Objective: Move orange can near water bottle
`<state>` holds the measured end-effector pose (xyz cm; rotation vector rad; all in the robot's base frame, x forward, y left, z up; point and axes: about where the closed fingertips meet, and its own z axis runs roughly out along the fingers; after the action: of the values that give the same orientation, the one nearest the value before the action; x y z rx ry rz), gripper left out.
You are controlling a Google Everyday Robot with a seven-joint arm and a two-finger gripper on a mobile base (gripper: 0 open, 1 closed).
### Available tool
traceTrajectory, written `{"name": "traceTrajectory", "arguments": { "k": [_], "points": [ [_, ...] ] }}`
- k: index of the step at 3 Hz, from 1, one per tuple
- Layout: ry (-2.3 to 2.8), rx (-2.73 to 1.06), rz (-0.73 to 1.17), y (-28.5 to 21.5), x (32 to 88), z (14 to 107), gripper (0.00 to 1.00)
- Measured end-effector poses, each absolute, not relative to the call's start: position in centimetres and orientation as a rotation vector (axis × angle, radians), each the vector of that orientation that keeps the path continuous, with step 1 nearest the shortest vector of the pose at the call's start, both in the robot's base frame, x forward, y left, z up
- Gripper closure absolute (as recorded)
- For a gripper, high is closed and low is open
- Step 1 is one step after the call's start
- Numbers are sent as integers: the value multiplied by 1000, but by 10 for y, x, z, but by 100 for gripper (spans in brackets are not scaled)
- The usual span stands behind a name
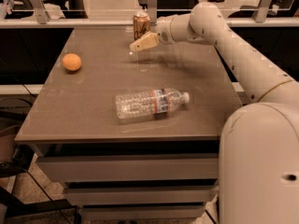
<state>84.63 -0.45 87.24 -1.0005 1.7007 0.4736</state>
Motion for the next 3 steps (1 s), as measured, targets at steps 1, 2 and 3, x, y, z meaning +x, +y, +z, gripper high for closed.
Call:
{"name": "traceTrajectory", "arguments": {
  "k": [1, 2, 3],
  "points": [
    [1689, -970, 501, 13, 866, 871, 0],
    [1693, -949, 531, 29, 877, 871, 17],
    [1715, -932, 535, 29, 881, 871, 41]
  ]
}}
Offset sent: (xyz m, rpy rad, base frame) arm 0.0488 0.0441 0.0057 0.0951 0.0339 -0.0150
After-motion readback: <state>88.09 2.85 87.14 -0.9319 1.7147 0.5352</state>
